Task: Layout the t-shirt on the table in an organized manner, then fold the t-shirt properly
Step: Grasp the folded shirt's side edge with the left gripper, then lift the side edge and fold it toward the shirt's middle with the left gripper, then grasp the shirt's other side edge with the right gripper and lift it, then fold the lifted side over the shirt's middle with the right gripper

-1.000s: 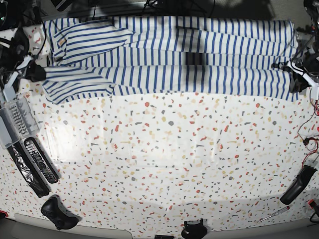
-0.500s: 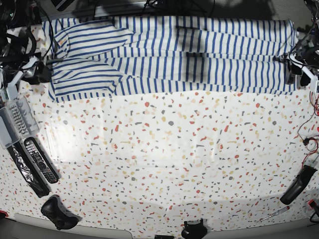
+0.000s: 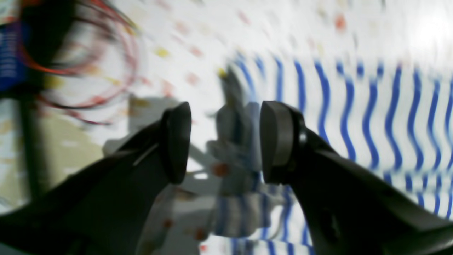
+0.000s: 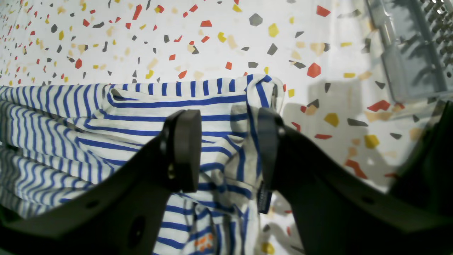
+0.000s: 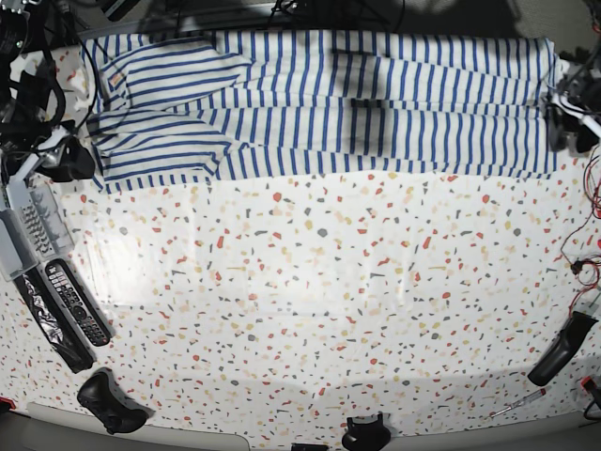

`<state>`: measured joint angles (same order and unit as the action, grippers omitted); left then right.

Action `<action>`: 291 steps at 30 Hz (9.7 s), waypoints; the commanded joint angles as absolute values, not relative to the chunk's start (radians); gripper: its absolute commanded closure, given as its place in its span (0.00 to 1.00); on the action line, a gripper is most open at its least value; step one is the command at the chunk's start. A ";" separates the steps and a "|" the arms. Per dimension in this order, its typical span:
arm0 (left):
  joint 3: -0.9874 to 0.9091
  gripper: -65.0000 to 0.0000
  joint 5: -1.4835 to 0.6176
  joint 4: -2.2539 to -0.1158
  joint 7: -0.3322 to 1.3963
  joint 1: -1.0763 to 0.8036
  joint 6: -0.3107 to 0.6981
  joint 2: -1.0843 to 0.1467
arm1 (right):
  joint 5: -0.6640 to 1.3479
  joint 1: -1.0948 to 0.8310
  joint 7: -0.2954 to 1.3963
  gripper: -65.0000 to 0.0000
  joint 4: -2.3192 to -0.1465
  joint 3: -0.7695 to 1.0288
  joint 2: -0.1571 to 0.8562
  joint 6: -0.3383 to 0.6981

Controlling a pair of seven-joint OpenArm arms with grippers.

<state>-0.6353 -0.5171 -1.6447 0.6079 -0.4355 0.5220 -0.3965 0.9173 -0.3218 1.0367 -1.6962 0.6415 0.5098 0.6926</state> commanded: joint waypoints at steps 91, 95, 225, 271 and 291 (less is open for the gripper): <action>-0.638 1.00 -0.971 -1.844 0.909 -0.441 0.636 -0.236 | 1.100 -0.178 1.070 0.61 -1.711 0.647 0.528 0.698; -0.591 1.00 -0.970 -1.903 0.936 -0.441 0.636 -0.110 | 1.100 -0.178 1.075 0.61 -1.711 0.647 0.523 0.698; -0.345 0.57 -0.500 -1.761 0.614 -0.485 0.592 -0.241 | 1.257 -0.379 1.213 1.00 -1.909 0.264 0.119 0.698; -0.224 0.57 -0.462 -1.760 0.610 -0.479 0.595 -0.248 | 0.920 -0.214 0.767 0.54 -1.907 -0.417 -0.157 0.698; -0.573 0.57 -0.690 -1.776 0.696 -0.433 0.618 -0.369 | 0.722 -0.016 1.031 0.54 -1.909 -0.111 -0.157 0.698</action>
<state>-0.5674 -0.6762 -1.7557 0.7254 -0.4351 0.6125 -0.3573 0.6914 -0.0296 1.0599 -1.8881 -0.1051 -0.1497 0.6861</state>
